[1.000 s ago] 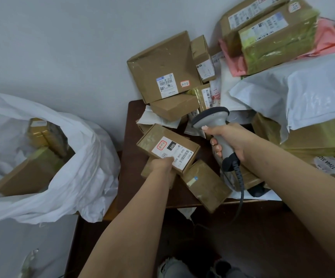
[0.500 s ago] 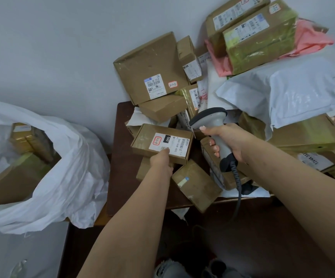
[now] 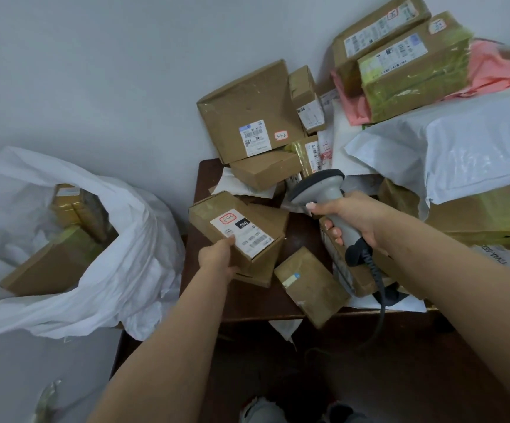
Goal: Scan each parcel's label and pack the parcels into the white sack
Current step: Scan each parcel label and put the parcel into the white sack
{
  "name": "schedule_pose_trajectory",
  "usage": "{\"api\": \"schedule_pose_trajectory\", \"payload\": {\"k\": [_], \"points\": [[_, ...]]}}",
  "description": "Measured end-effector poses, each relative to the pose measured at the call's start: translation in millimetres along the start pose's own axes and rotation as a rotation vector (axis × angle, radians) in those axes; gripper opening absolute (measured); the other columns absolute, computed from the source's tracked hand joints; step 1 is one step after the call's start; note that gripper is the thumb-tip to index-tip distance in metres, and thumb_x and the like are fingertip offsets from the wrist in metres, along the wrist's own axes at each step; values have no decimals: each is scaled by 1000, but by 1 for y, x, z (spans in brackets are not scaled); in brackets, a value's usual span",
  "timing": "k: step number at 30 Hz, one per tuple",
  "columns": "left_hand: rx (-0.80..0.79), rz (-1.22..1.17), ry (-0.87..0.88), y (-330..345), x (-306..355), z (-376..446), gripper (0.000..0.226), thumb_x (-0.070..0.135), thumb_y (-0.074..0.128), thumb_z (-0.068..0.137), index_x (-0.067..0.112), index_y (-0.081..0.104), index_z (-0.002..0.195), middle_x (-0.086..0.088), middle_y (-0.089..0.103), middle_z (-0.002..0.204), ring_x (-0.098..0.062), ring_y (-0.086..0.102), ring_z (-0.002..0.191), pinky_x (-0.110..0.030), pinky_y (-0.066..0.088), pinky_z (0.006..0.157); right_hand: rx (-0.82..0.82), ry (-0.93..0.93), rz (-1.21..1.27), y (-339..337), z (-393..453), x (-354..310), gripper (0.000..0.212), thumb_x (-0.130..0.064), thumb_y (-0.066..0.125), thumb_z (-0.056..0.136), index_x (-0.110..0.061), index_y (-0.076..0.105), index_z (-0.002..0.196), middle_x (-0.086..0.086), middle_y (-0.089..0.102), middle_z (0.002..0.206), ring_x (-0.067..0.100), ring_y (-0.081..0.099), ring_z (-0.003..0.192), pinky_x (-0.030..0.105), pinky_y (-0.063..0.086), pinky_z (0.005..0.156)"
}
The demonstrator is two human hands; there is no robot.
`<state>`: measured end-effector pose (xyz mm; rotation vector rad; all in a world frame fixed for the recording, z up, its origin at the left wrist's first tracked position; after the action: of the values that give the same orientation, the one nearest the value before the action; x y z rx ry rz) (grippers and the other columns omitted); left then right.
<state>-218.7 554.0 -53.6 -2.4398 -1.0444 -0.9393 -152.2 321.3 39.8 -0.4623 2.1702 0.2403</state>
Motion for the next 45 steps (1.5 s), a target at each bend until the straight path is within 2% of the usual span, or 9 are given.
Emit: {"api": "schedule_pose_trajectory", "payload": {"k": [3, 5, 8, 12, 15, 20, 33, 40, 45], "points": [[-11, -64, 136, -35, 16, -5, 39, 7, 63, 92, 5, 50, 128, -13, 71, 105, -30, 70, 85, -44, 57, 57, -73, -76, -91, 22, -2, -9, 34, -35, 70, 90, -6, 58, 104, 2, 48, 56, 11, 42, 40, 23, 38, 40], [-14, -78, 259, -51, 36, -17, 37, 5, 60, 94, 11, 47, 128, -6, 68, 101, -28, 68, 86, -43, 56, 58, -119, -142, -151, 39, -6, -20, 37, -40, 69, 89, -7, 58, 100, 2, 49, 57, 11, 43, 42, 24, 39, 42], [-27, -44, 427, -65, 70, -35, 50, 4, 61, 93, 10, 44, 140, -5, 64, 124, -22, 66, 93, -34, 56, 51, -177, -271, -214, 62, -17, -39, 44, -44, 68, 88, -4, 58, 104, 5, 50, 60, 14, 44, 45, 26, 40, 41], [-22, -51, 516, -76, 103, -52, 55, 5, 63, 92, 12, 45, 143, -6, 63, 130, -19, 66, 93, -28, 55, 48, -261, -407, -253, 82, -36, -59, 44, -42, 64, 92, -2, 57, 108, 7, 47, 62, 14, 41, 43, 26, 40, 40], [-2, -32, 533, -83, 120, -60, 50, 6, 62, 93, 16, 48, 140, -2, 66, 126, -17, 66, 86, -33, 53, 52, -275, -453, -252, 88, -47, -65, 39, -42, 63, 93, -5, 58, 103, 6, 47, 61, 13, 40, 42, 25, 40, 40], [20, -24, 537, -98, 132, -68, 46, 7, 61, 94, 17, 51, 137, -3, 67, 123, -27, 66, 106, -45, 54, 70, -260, -495, -243, 91, -60, -69, 34, -43, 64, 92, -11, 56, 88, 6, 48, 58, 14, 40, 41, 25, 41, 40], [55, -67, 592, -123, 144, -71, 46, 5, 61, 94, 17, 50, 137, -3, 66, 123, -22, 64, 94, -33, 47, 54, -268, -543, -274, 104, -76, -75, 37, -41, 64, 92, -9, 51, 81, 7, 45, 56, 15, 38, 41, 25, 39, 42], [73, -88, 593, -142, 148, -61, 41, 5, 62, 93, 17, 53, 131, 1, 67, 115, -23, 65, 96, -41, 52, 65, -280, -531, -297, 122, -79, -80, 39, -40, 62, 94, -12, 48, 70, -1, 43, 45, 13, 37, 39, 26, 38, 45], [172, -143, 668, -175, 156, -41, 41, 11, 72, 84, 19, 58, 122, 0, 70, 116, -26, 70, 98, -55, 57, 82, -293, -492, -242, 146, -69, -83, 42, -44, 67, 89, -5, 54, 97, 5, 47, 59, 13, 38, 42, 24, 38, 42]]}}
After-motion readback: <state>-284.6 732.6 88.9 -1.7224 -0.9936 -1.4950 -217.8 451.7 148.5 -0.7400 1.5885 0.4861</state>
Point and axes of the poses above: each hand's wrist, its own z-axis towards the middle knuckle, its own y-axis out of the palm, x = y × z, the point moved 1 cm from there along z, towards the middle knuckle
